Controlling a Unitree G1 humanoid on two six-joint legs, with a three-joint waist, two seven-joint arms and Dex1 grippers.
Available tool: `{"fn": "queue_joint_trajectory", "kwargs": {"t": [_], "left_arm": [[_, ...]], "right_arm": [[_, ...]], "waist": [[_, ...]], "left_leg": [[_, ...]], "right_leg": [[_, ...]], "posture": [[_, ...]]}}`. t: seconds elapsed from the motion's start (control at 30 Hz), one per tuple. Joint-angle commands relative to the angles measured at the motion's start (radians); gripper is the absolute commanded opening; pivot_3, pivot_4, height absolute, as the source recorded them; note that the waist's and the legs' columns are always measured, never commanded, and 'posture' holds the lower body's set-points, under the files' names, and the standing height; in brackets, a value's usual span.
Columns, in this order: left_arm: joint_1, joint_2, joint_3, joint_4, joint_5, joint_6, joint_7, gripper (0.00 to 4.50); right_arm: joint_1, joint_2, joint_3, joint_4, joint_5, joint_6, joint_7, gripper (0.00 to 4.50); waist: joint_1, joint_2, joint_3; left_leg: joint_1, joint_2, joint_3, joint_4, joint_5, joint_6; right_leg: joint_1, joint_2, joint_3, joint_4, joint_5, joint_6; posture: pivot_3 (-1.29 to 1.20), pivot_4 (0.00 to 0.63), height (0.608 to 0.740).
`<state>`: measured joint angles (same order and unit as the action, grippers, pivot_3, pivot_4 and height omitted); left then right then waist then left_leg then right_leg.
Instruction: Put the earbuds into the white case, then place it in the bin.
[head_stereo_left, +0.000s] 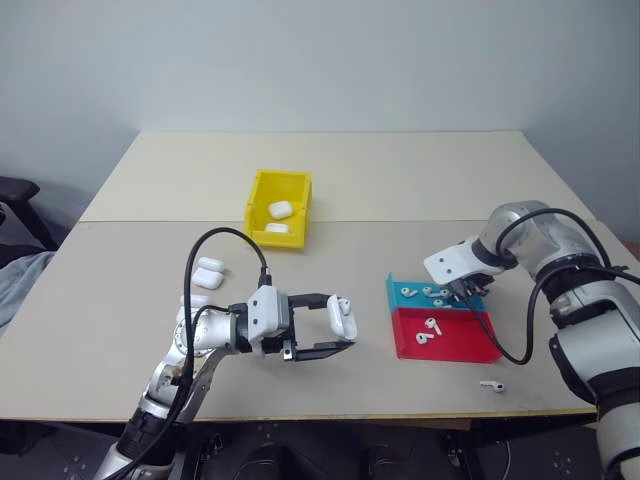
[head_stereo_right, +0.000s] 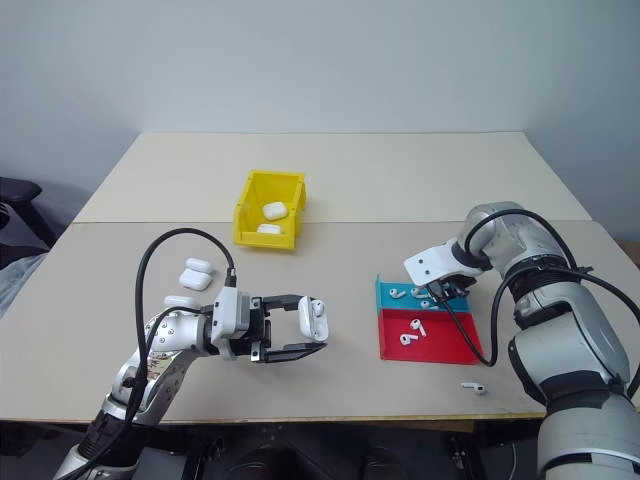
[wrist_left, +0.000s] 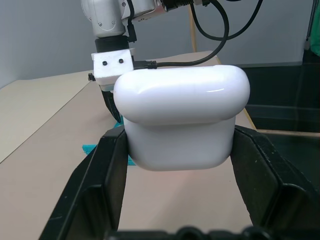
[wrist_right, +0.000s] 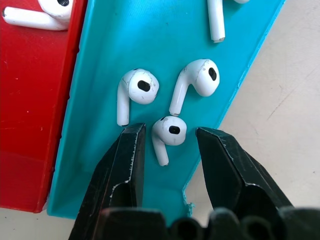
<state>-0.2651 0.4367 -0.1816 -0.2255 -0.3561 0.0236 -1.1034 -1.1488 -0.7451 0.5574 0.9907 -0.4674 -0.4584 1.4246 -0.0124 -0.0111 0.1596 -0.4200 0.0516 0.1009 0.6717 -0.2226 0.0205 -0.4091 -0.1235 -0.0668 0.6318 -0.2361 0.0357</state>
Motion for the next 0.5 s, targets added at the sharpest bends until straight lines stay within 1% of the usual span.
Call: {"fn": "queue_joint_trajectory", "kwargs": {"t": [0.03,0.5], "left_arm": [[-0.011,-0.005,0.0,-0.015,-0.005,-0.031,0.005,2.78],[-0.014,-0.011,-0.003,-0.008,0.002,-0.034,0.01,2.78]], "right_arm": [[-0.001,-0.022,-0.025,-0.017,0.007,-0.016,0.001,2.04],[0.008,-0.024,-0.031,-0.026,0.015,-0.025,0.011,2.04]], "waist": [[0.0,0.0,0.0],[0.0,0.0,0.0]], "left_leg": [[0.0,0.0,0.0,0.0,0.0,0.0],[0.0,0.0,0.0,0.0,0.0,0.0]], "right_leg": [[0.0,0.0,0.0,0.0,0.0,0.0],[0.0,0.0,0.0,0.0,0.0,0.0]], "posture": [[0.0,0.15,0.74],[0.0,0.15,0.74]]}}
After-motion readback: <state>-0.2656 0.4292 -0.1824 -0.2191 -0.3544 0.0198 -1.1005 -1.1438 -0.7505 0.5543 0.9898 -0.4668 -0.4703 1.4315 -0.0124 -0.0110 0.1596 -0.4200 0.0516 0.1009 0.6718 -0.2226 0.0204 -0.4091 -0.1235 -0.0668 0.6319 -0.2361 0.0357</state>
